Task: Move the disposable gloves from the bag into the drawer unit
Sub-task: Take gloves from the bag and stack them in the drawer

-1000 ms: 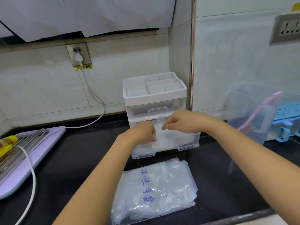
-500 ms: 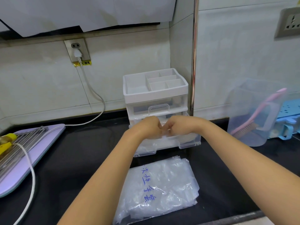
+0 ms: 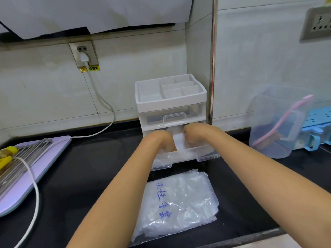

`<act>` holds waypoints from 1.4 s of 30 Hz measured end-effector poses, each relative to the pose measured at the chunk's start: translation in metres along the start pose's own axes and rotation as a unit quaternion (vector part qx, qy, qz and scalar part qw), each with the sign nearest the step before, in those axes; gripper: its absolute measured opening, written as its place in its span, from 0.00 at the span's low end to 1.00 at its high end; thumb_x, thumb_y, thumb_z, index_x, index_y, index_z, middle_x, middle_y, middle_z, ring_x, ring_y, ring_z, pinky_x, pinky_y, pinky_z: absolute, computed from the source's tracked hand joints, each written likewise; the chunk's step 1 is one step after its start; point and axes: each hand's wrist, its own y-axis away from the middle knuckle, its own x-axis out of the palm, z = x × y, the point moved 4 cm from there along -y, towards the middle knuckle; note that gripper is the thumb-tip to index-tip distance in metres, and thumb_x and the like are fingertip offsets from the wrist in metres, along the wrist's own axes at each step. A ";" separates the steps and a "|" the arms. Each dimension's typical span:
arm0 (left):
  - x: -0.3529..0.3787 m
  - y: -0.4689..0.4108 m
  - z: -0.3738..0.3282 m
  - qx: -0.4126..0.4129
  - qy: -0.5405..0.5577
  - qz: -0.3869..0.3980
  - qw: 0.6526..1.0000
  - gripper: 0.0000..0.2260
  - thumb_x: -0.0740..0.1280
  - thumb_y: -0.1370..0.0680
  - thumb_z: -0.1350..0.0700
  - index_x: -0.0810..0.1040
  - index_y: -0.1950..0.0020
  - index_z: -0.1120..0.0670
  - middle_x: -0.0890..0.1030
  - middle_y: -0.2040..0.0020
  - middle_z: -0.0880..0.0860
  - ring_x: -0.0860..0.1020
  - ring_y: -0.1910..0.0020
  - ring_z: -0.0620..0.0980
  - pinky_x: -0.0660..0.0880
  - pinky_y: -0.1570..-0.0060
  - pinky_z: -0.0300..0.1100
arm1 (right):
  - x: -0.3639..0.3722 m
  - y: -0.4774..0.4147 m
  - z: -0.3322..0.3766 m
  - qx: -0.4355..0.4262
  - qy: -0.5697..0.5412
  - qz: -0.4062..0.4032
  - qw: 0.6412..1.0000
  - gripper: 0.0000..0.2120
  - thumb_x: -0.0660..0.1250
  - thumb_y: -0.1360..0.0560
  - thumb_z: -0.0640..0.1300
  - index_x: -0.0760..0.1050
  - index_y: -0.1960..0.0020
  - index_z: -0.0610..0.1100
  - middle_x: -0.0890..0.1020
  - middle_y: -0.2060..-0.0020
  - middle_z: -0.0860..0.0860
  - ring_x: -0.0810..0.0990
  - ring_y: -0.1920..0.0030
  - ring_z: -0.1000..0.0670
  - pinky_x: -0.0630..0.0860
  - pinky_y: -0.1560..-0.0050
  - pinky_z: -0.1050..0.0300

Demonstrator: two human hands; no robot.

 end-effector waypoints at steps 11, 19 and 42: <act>-0.008 0.018 0.006 0.003 0.193 -0.088 0.977 0.25 0.72 0.26 0.49 0.71 0.32 0.57 0.75 0.36 0.53 0.74 0.44 0.53 0.71 0.47 0.42 | -0.029 0.054 -0.025 -0.001 -0.228 -0.163 0.960 0.14 0.63 0.23 0.44 0.80 0.46 0.35 0.83 0.50 0.40 0.80 0.54 0.47 0.77 0.48 0.49; -0.004 0.106 -0.006 0.068 0.357 -0.293 0.885 0.09 0.70 0.24 0.51 0.80 0.56 0.58 0.81 0.57 0.50 0.77 0.60 0.45 0.70 0.64 0.34 | -0.012 0.129 -0.031 -0.066 -0.311 -0.169 0.933 0.13 0.67 0.24 0.52 0.80 0.61 0.45 0.82 0.67 0.53 0.79 0.67 0.57 0.71 0.64 0.64; 0.130 0.099 -0.075 0.034 0.328 -0.218 0.919 0.24 0.64 0.23 0.46 0.68 0.30 0.54 0.71 0.35 0.53 0.71 0.38 0.52 0.68 0.46 0.42 | 0.140 0.154 -0.040 0.093 -0.602 -0.076 0.789 0.15 0.65 0.22 0.45 0.79 0.54 0.32 0.78 0.72 0.44 0.75 0.76 0.50 0.73 0.71 0.62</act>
